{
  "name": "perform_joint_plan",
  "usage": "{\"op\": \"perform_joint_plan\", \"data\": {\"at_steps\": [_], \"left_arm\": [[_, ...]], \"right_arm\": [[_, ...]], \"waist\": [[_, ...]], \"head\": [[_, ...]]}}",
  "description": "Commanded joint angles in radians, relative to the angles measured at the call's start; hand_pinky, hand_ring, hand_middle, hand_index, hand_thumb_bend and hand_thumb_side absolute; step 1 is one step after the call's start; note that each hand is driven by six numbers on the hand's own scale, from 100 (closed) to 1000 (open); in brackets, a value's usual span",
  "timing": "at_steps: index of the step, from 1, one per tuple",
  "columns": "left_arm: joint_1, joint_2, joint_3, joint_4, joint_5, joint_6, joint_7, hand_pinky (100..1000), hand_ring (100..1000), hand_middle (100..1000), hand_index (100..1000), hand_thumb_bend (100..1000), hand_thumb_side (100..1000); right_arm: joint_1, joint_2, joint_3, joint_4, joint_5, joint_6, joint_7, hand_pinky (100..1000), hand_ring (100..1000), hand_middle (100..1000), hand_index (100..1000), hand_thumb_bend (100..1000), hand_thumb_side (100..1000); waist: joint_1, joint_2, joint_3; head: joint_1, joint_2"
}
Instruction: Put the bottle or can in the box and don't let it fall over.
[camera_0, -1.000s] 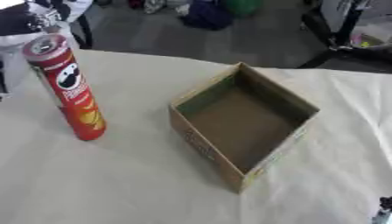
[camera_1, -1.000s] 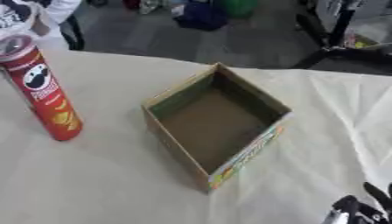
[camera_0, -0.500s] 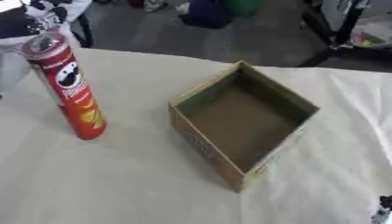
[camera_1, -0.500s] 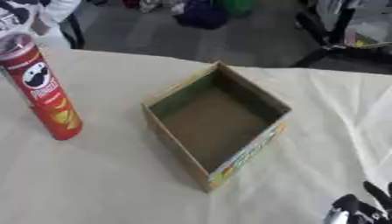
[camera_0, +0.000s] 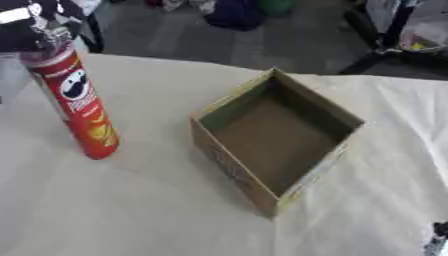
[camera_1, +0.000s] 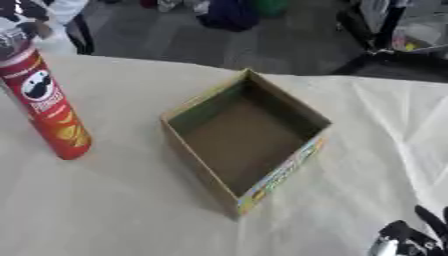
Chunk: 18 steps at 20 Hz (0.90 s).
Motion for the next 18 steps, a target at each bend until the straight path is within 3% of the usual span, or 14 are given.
{"op": "perform_joint_plan", "data": {"at_steps": [1, 12, 18], "left_arm": [[-0.026, 0.039, 0.005, -0.017, -0.004, -0.017, -0.027, 901, 921, 904, 904, 100, 1000], [-0.116, 0.031, 0.008, 0.042, -0.026, -0.133, -0.195, 917, 947, 917, 911, 100, 1000], [-0.112, 0.028, 0.016, 0.075, -0.070, -0.176, -0.218, 929, 947, 914, 907, 100, 1000]], "right_arm": [[-0.001, -0.002, 0.000, -0.012, 0.003, 0.003, -0.001, 368, 580, 749, 956, 100, 616], [0.011, -0.013, -0.002, -0.012, 0.008, 0.002, -0.001, 369, 580, 748, 954, 100, 614], [0.009, -0.005, -0.003, -0.012, 0.009, 0.006, -0.001, 368, 580, 749, 955, 100, 616]], "waist": [[0.007, -0.014, 0.001], [0.015, -0.025, 0.015], [0.014, -0.021, 0.011]], "head": [[0.000, -0.001], [-0.005, 0.009], [-0.004, 0.006]]}}
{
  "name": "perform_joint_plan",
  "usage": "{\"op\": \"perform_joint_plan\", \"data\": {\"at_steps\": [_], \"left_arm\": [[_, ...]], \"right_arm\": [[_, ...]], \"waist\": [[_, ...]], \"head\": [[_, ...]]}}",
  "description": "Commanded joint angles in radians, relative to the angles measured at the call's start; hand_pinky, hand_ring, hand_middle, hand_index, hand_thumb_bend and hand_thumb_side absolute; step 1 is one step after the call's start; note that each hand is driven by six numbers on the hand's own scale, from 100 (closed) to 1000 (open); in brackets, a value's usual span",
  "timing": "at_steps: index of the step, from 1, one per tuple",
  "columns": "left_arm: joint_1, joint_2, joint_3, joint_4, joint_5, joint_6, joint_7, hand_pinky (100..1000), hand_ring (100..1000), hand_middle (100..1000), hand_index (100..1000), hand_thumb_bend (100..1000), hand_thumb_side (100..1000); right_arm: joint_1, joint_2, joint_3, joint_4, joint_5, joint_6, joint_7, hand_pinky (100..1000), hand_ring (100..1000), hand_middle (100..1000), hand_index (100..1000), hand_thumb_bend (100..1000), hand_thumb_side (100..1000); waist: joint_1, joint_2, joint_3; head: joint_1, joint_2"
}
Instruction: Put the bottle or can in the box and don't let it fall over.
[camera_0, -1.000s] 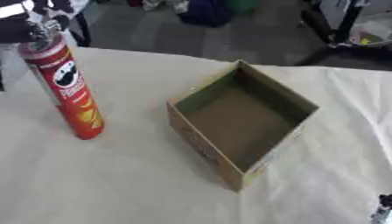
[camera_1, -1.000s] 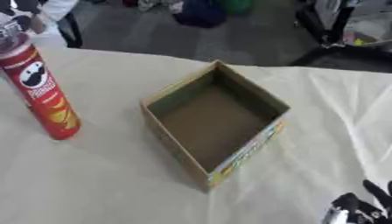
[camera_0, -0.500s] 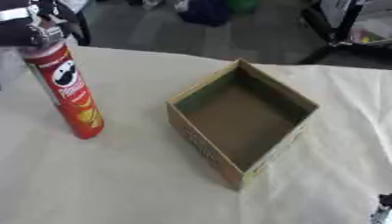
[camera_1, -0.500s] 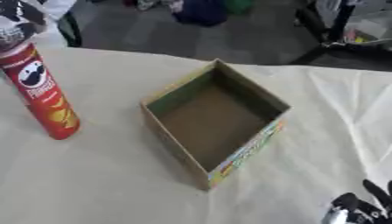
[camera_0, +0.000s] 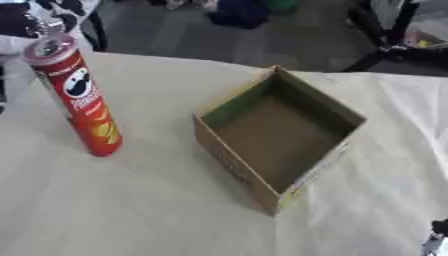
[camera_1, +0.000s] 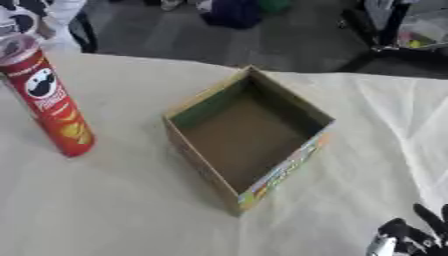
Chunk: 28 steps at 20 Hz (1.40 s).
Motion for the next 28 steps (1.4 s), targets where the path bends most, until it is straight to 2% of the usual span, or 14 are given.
{"op": "perform_joint_plan", "data": {"at_steps": [1, 10, 15, 20, 28], "left_arm": [[-0.017, 0.021, 0.014, 0.003, -0.018, -0.082, -0.068, 931, 947, 914, 906, 100, 1000], [-0.012, 0.012, -0.001, 0.004, -0.008, -0.107, -0.090, 921, 936, 903, 906, 100, 1000], [-0.015, 0.004, -0.014, 0.000, -0.026, -0.120, -0.099, 886, 902, 879, 881, 100, 1000], [-0.016, -0.002, -0.020, 0.001, -0.049, -0.133, -0.094, 752, 871, 873, 871, 100, 1000], [-0.008, 0.004, -0.024, -0.013, -0.088, -0.162, -0.086, 719, 868, 872, 876, 100, 1000]], "right_arm": [[-0.001, -0.004, -0.002, -0.012, 0.007, 0.004, -0.001, 367, 580, 749, 955, 100, 616], [-0.007, -0.002, 0.000, -0.012, 0.006, 0.005, -0.001, 367, 580, 749, 956, 100, 616], [-0.009, 0.000, 0.001, -0.012, 0.006, 0.007, -0.001, 366, 580, 749, 957, 100, 617], [-0.012, 0.001, 0.000, -0.012, 0.004, 0.008, -0.001, 366, 580, 749, 957, 100, 619], [-0.014, 0.001, -0.002, -0.012, 0.002, 0.008, -0.001, 366, 580, 749, 957, 100, 619]], "waist": [[0.005, -0.016, -0.001], [0.004, -0.008, 0.000], [0.004, -0.005, -0.003], [0.005, -0.003, -0.004], [0.005, -0.002, -0.001]], "head": [[0.000, -0.004], [0.001, -0.005], [0.004, -0.004], [0.005, -0.006], [0.004, -0.002]]}}
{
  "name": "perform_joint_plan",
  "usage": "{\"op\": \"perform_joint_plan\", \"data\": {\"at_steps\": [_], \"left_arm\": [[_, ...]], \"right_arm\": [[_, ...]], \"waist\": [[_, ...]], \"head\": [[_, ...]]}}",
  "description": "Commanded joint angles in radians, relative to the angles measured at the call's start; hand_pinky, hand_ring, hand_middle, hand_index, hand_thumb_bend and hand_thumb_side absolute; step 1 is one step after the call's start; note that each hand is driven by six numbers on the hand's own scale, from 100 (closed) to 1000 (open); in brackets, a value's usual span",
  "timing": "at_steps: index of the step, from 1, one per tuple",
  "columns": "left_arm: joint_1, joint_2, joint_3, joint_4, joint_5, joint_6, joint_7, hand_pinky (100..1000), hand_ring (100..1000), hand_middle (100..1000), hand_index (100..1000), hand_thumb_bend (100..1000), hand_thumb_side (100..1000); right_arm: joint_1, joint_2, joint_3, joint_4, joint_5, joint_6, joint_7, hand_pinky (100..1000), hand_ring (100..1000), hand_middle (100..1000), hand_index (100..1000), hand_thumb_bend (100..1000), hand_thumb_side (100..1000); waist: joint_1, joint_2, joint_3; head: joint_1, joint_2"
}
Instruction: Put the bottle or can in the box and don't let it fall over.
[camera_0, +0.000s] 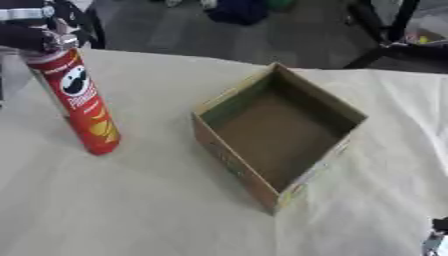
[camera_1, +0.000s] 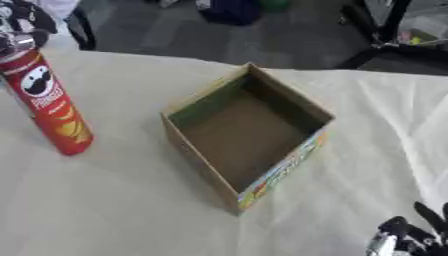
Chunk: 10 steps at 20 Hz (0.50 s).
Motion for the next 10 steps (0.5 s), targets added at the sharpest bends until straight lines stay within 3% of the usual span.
{"op": "perform_joint_plan", "data": {"at_steps": [1, 10], "left_arm": [[-0.011, 0.032, 0.003, -0.021, -0.014, -0.134, -0.118, 709, 867, 873, 879, 100, 1000], [-0.001, 0.030, -0.005, -0.017, -0.046, -0.168, -0.129, 633, 835, 868, 889, 100, 1000]], "right_arm": [[-0.004, 0.001, -0.002, -0.012, 0.002, 0.002, -0.001, 366, 580, 749, 957, 100, 619], [-0.005, 0.001, -0.002, -0.012, 0.001, 0.000, -0.001, 367, 580, 749, 957, 100, 622]], "waist": [[0.005, -0.013, 0.003], [0.005, -0.014, 0.000]], "head": [[0.001, -0.002], [0.003, -0.003]]}}
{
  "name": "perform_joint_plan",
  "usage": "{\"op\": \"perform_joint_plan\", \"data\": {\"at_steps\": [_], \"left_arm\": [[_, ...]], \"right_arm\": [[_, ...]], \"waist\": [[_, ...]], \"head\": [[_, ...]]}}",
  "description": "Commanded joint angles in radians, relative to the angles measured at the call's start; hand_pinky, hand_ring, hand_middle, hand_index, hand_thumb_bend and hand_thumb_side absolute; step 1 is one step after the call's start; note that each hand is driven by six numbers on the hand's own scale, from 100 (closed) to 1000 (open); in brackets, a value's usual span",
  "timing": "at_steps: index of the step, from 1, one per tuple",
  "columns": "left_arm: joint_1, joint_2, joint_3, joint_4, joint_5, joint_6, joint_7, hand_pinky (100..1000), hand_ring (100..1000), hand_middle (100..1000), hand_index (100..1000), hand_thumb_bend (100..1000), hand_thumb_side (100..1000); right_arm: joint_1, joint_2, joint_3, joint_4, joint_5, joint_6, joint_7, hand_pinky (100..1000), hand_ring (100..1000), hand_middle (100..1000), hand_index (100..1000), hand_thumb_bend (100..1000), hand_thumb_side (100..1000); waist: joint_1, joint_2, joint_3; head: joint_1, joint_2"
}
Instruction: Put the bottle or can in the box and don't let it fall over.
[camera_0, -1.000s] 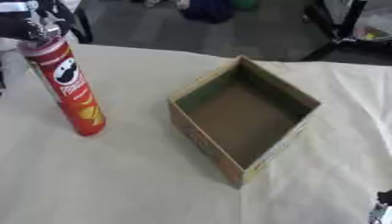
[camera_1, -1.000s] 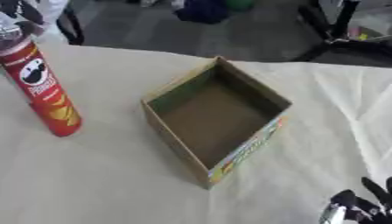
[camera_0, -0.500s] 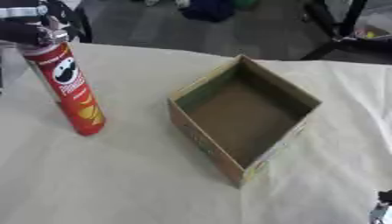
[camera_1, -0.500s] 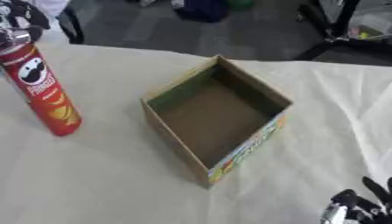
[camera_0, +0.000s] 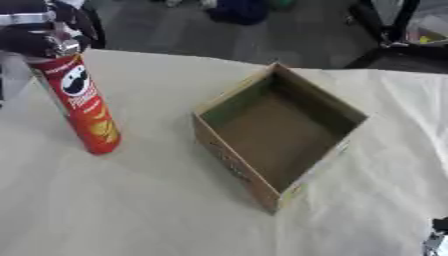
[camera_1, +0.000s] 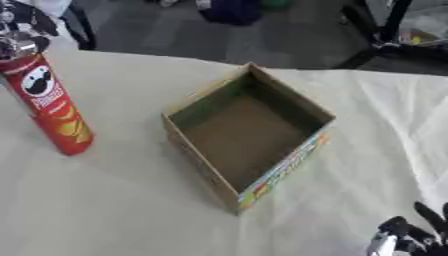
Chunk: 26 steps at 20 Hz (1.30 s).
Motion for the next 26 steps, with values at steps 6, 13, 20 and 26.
{"op": "perform_joint_plan", "data": {"at_steps": [6, 13, 20, 26], "left_arm": [[-0.011, 0.028, 0.002, -0.006, -0.026, -0.169, -0.145, 561, 774, 845, 886, 100, 1000], [-0.009, 0.025, -0.001, -0.001, -0.022, -0.198, -0.163, 500, 720, 790, 874, 100, 1000], [-0.011, 0.024, -0.001, 0.006, 0.000, -0.224, -0.185, 478, 704, 776, 859, 100, 1000], [-0.011, 0.024, -0.003, 0.030, 0.026, -0.225, -0.185, 454, 685, 776, 864, 131, 1000]], "right_arm": [[-0.007, 0.001, -0.002, -0.012, 0.001, -0.001, -0.001, 367, 579, 749, 957, 100, 620], [-0.010, 0.002, -0.002, -0.012, 0.001, -0.002, -0.001, 367, 579, 749, 956, 100, 619], [-0.010, 0.000, -0.003, -0.012, -0.001, -0.004, -0.001, 367, 579, 748, 956, 100, 620], [-0.010, 0.000, -0.004, -0.012, -0.004, -0.006, -0.001, 367, 579, 748, 954, 100, 620]], "waist": [[0.006, -0.011, -0.002], [0.006, -0.008, -0.006], [0.007, -0.008, -0.007], [0.008, -0.008, -0.007]], "head": [[0.003, -0.003], [0.003, 0.001], [0.003, -0.001], [0.003, -0.002]]}}
